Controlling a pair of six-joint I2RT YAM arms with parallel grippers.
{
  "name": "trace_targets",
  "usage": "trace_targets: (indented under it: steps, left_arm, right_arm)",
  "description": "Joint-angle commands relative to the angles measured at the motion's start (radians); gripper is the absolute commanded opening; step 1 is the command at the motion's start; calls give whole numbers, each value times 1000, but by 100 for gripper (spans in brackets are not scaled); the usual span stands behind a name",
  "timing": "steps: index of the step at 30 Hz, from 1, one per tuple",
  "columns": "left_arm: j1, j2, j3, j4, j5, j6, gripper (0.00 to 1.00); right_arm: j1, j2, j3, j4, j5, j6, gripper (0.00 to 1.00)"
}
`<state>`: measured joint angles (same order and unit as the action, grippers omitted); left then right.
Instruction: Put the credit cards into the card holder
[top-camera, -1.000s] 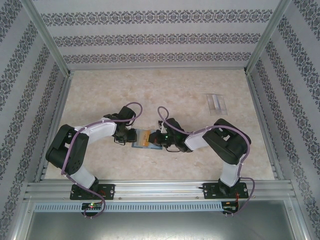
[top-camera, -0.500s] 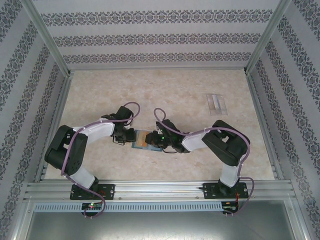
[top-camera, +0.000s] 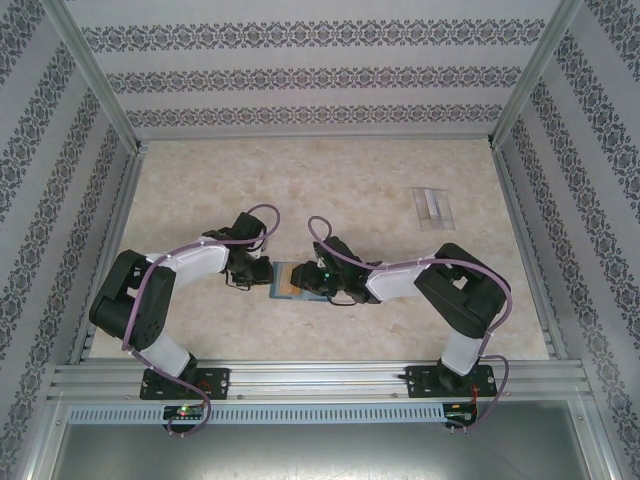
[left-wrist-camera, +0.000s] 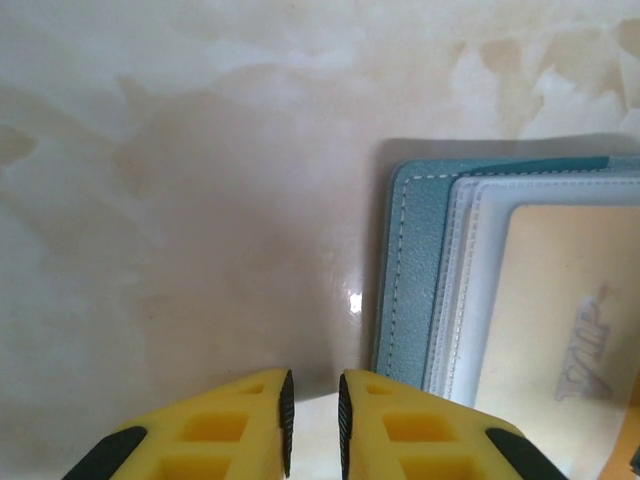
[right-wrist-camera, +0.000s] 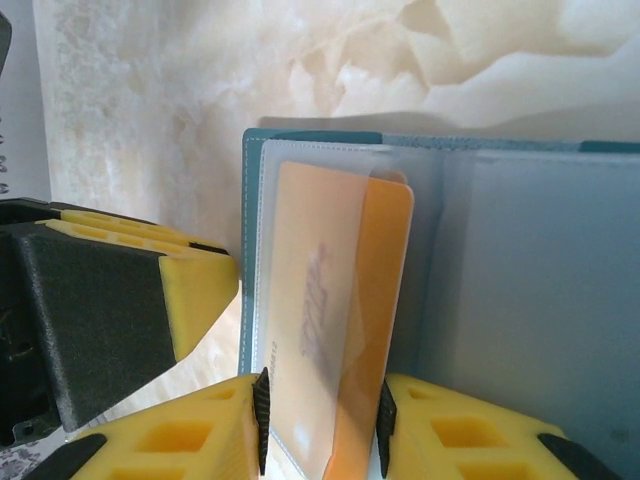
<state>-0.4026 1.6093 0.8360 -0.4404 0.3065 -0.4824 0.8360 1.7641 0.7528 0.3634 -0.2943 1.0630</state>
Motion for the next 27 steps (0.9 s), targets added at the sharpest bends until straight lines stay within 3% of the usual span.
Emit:
trace_targets:
  steps: [1,6,27]
  left_arm:
    - [-3,23,-15,11,52,-3,20]
    - [-2,12,-38,31,40,-13,20]
    - [-1,34,-57,75,95,-26,18]
  right_arm:
    - [14,-29,23,-72,51,-40,37]
    - [22,-20,37,-97,68,-47,41]
    - [72,87,165,-123,48,-109,21]
